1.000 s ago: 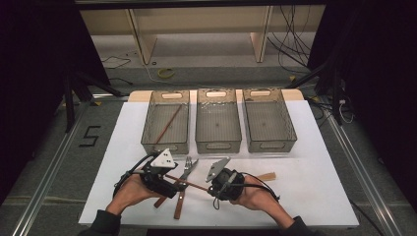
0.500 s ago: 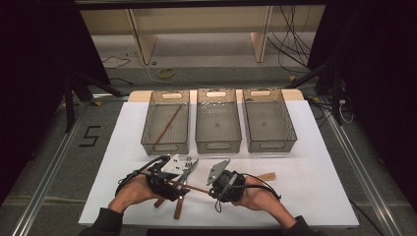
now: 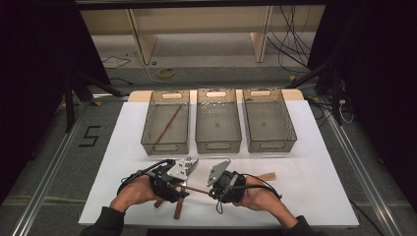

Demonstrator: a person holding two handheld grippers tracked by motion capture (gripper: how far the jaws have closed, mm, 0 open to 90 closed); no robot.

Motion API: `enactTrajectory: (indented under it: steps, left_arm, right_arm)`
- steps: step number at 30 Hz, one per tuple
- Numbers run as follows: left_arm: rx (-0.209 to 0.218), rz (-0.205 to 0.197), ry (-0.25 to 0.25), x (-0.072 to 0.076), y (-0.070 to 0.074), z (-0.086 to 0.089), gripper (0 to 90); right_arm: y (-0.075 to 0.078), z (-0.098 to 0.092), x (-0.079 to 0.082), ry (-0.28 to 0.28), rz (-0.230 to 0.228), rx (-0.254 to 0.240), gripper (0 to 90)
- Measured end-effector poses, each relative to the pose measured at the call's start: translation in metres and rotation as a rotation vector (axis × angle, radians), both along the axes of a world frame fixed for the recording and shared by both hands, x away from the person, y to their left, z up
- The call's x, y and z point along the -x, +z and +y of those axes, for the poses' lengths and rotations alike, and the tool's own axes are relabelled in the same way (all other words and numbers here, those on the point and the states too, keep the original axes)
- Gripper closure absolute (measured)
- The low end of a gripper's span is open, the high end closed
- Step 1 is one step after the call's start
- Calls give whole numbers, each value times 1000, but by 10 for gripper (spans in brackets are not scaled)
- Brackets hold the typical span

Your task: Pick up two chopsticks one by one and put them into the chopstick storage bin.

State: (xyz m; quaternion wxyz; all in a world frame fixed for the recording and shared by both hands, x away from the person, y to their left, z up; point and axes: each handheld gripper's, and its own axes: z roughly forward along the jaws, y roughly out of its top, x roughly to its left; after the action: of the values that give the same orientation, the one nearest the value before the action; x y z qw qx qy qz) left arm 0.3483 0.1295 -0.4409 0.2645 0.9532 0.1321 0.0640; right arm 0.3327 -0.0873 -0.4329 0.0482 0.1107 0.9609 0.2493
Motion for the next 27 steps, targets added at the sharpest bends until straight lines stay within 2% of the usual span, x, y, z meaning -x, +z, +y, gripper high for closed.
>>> enactTrajectory:
  steps: [6,13,16,27]
  left_arm:
    - [-15,1,0,-1,-1,1,557]
    - [-33,-2,-34,1,-2,-2,643]
    - [-33,-7,-43,1,-2,-2,694]
    - [-27,7,-104,6,-2,-4,768]
  right_arm:
    - [2,-2,1,22,0,-2,853]
    - [3,-3,2,41,5,-4,854]
    - [5,-4,2,53,4,-7,853]
    - [3,-9,-2,90,-18,-11,831]
